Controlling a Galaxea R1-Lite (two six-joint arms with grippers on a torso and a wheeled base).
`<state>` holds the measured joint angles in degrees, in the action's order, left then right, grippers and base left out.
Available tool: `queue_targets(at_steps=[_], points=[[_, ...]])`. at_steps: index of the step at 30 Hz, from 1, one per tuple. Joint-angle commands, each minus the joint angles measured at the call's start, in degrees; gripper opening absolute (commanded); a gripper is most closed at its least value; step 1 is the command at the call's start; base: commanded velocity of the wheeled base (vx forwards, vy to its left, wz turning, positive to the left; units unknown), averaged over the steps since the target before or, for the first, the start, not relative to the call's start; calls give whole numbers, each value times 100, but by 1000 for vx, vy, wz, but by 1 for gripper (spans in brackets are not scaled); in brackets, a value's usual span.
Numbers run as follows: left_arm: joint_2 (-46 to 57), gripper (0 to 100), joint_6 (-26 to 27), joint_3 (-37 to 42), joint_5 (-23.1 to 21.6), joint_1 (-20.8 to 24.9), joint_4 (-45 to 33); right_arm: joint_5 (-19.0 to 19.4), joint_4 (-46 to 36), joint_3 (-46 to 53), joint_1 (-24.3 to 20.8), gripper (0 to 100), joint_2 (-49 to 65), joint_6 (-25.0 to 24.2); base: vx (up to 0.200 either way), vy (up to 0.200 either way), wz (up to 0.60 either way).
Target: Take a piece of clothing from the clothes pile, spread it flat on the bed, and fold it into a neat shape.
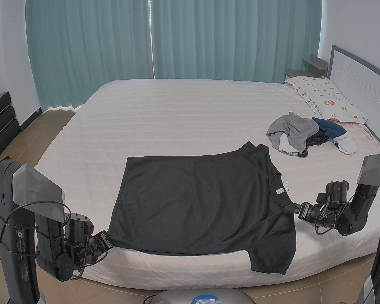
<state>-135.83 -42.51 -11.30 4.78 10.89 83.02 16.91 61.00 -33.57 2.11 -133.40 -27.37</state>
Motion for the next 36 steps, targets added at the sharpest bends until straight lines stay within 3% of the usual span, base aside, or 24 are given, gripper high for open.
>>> queue_targets(at_steps=[1,7,16,36], points=[[-14,0,-3,14,6,1,101,243,70,1090,0,100,552,355,0,0,0],[-14,0,6,40,14,1,144,480,878,2223,-44,100,288,953,0,0,0],[-14,0,6,58,14,1,188,427,2372,2768,-413,100,-415,909,0,0,0],[-14,0,6,58,14,1,188,199,2460,2443,-589,100,-582,469,0,0,0]])
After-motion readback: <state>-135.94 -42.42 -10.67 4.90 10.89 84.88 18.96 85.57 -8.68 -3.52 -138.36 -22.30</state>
